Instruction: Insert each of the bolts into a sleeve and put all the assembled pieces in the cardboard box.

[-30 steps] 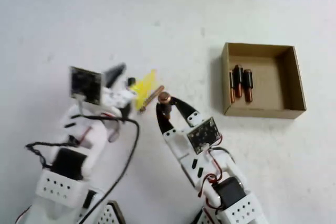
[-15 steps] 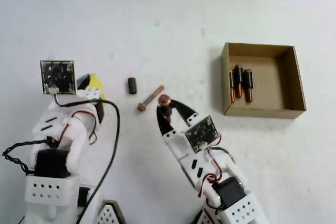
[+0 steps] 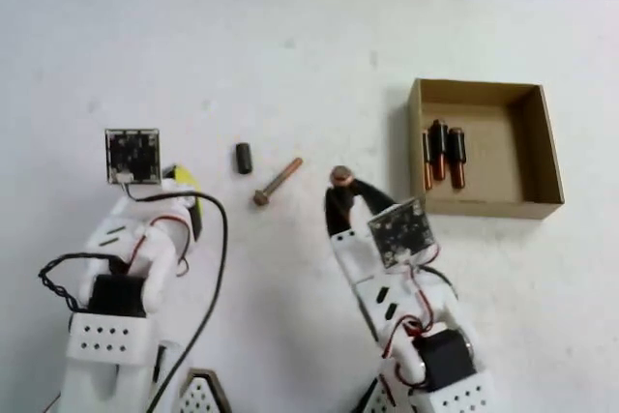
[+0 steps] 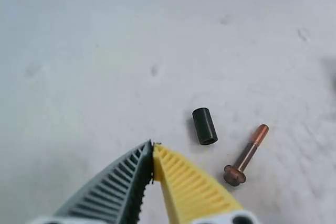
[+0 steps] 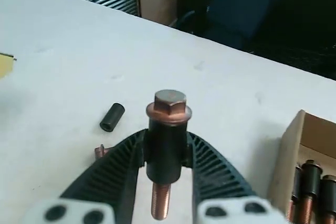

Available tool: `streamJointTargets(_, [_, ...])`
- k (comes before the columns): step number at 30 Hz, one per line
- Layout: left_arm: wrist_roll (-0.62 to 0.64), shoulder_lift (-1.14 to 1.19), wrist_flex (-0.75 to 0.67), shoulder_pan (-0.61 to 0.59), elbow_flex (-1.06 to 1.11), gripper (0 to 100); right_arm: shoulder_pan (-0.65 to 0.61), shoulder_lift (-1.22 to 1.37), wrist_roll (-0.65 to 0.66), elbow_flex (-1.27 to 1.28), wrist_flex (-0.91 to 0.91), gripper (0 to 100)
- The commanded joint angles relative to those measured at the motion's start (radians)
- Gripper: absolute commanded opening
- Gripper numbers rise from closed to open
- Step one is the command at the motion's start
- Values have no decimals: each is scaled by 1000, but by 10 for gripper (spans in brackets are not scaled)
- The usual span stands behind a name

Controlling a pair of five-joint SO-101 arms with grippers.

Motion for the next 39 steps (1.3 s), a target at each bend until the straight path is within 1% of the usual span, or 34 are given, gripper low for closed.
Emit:
streamJointTargets(1, [-9,-4,-40,-10,3,23,45,-8,15,-121,47,17])
streamJointTargets(3, [-35,-4,-43,-2,20,23,54,-7,15,-166,74,17])
streamJointTargets(5, [-98,-4,-43,-2,34,23,58,-5,17,-213,108,17])
streamJointTargets(7, [-123,-4,-37,-4,55,23,58,-5,43,-261,145,17])
streamJointTargets(10, [-124,-4,-41,-4,87,23,58,-5,80,-325,179,17])
streamJointTargets(16, [-129,-4,-41,-5,110,23,61,-4,84,-440,242,17])
streamJointTargets(20, [-129,-4,-40,-10,121,23,137,18,86,-506,252,17])
streamJointTargets(25, [-130,-5,-44,-10,144,23,217,205,87,-620,252,17])
streamJointTargets(31, [-130,-5,-44,-10,149,23,254,464,87,-736,248,17])
streamJointTargets(36, [-132,-5,-44,-12,161,23,277,636,87,-776,246,17])
streamJointTargets(39, [-190,-5,-92,-12,193,23,294,727,87,-787,232,17])
